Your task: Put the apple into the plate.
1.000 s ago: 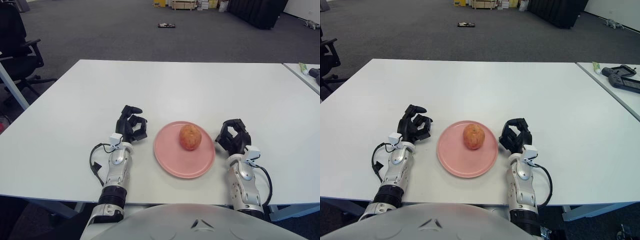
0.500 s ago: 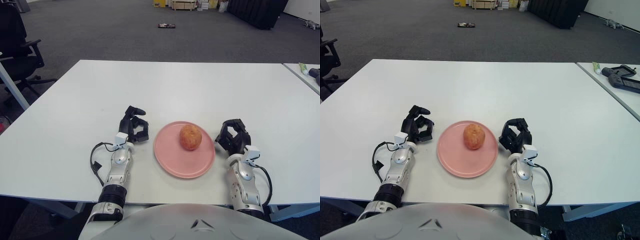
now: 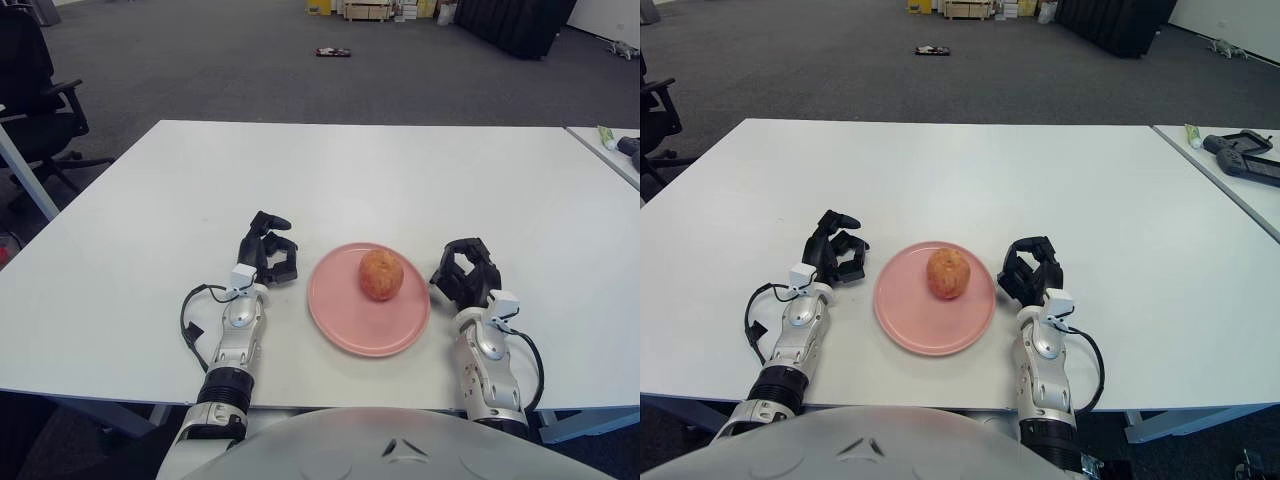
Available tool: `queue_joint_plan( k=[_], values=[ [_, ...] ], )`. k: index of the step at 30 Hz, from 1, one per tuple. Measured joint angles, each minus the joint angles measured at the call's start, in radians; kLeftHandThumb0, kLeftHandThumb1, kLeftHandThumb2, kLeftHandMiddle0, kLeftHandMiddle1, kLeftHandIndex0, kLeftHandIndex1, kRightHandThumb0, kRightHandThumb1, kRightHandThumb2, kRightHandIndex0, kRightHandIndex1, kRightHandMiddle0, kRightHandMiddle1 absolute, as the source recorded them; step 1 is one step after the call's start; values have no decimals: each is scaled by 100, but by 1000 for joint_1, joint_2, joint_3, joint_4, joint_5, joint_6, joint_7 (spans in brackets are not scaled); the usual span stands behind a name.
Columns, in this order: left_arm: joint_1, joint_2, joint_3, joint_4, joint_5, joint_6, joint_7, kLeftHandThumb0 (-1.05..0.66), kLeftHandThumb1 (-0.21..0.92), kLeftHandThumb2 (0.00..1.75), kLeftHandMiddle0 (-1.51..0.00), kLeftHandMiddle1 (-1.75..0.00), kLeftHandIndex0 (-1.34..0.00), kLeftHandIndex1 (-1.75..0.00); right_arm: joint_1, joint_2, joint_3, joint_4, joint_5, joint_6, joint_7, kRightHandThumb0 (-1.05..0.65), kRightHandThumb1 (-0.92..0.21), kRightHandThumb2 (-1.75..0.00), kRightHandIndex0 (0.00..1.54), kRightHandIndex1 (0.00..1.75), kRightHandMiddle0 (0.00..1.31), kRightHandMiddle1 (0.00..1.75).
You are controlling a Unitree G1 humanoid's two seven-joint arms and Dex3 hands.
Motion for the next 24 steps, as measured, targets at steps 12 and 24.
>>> queue_joint_plan(
  k=[12,24],
  values=[
    [-3,0,2,5,-4,-1,2,-1,31,121,-72,-138,-49,-175,2,0,0,-2,-1,2,1,-40,-58,-100,96,175,41,175],
    [-14,3,3,15,7,12,26,-1,37,117,-65,-144,-45,-175,2,-1,0,-1,-3,3,2,-40,-58,-99,95,175,41,175]
  ],
)
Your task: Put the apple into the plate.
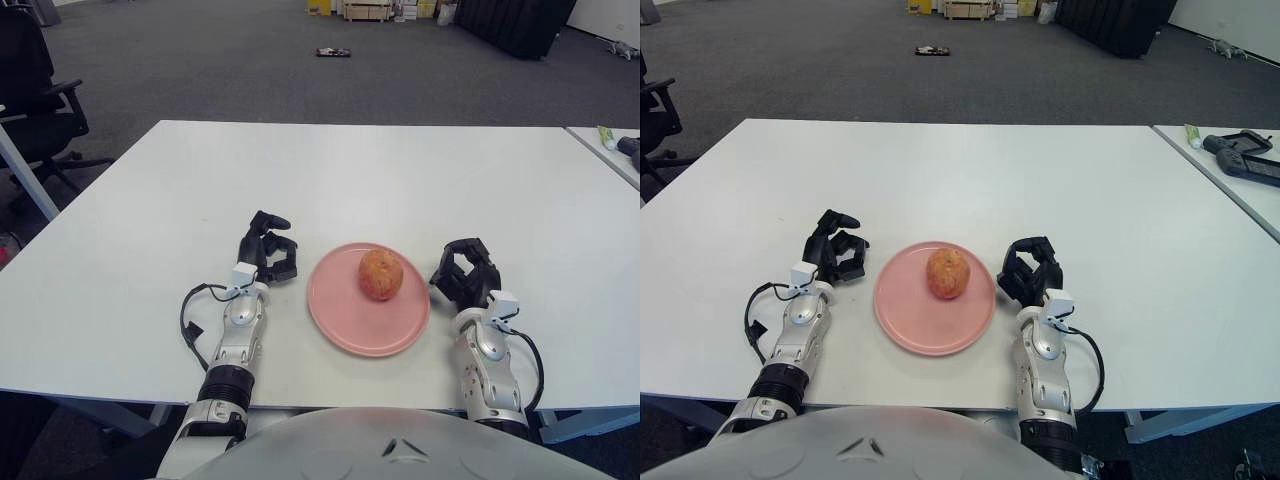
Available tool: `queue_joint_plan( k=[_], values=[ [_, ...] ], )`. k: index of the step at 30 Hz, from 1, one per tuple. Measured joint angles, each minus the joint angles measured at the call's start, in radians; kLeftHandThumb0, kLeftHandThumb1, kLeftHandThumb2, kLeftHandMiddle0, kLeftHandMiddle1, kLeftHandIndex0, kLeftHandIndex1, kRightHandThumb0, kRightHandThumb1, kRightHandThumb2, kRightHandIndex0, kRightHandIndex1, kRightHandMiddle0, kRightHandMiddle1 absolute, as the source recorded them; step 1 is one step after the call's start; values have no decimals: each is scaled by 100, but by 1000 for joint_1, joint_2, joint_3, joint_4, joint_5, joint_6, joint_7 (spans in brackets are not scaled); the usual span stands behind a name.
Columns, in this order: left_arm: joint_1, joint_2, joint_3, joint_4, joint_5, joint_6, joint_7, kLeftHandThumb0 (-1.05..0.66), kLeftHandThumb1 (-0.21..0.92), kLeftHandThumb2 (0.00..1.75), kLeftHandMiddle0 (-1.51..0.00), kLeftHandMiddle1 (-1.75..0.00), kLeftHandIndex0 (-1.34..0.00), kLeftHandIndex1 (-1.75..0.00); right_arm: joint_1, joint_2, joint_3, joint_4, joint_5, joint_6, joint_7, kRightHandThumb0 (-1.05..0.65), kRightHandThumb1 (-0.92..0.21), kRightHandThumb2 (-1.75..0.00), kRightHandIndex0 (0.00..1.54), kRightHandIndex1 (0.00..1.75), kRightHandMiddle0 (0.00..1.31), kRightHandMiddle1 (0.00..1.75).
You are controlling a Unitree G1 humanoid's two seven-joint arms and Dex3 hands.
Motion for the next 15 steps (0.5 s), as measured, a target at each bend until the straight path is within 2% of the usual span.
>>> queue_joint_plan(
  k=[15],
  values=[
    [-6,-4,9,13,-20,-11,-3,-1,37,116,-66,-142,-45,-175,-1,0,-5,14,2,-8,11,-40,-58,-100,95,175,41,175]
  ],
)
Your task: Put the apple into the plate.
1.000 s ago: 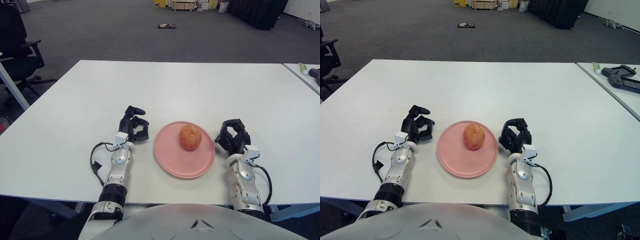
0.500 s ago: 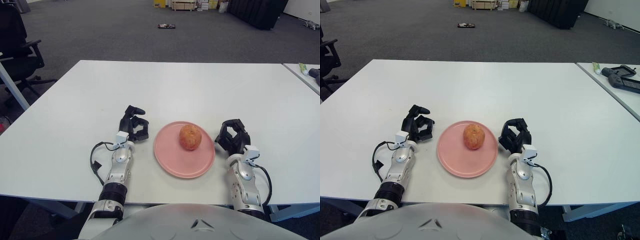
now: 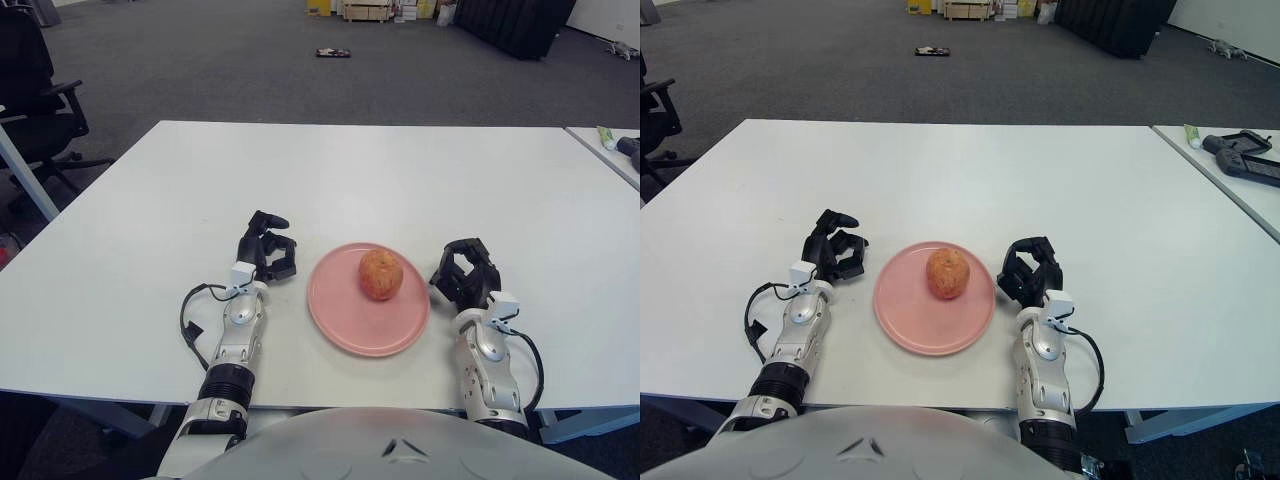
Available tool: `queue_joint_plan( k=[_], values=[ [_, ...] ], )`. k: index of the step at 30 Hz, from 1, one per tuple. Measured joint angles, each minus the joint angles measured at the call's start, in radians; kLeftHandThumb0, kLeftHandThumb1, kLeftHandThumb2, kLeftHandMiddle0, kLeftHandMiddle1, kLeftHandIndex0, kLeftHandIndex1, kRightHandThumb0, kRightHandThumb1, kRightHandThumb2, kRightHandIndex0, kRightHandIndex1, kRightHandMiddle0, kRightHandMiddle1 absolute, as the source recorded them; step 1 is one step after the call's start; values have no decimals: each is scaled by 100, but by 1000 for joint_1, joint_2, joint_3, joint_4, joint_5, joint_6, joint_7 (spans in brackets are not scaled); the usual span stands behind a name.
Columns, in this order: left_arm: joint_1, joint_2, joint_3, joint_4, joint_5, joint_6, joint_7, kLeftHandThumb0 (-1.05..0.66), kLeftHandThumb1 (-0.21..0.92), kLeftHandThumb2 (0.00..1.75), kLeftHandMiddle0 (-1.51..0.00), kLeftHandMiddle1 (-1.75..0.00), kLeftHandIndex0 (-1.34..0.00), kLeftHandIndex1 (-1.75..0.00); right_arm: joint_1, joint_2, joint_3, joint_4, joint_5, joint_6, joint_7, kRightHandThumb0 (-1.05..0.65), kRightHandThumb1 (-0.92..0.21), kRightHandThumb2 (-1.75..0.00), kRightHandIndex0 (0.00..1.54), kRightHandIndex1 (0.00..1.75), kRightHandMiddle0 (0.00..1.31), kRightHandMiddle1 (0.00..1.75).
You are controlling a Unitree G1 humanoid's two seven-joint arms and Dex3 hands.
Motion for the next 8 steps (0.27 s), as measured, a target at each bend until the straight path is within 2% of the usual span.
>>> queue_joint_plan(
  k=[8],
  values=[
    [-1,-1,3,5,-7,-11,-8,-1,38,115,-66,-141,-45,-175,-1,0,-7,0,1,2,-3,-40,-57,-100,95,175,41,175]
  ],
)
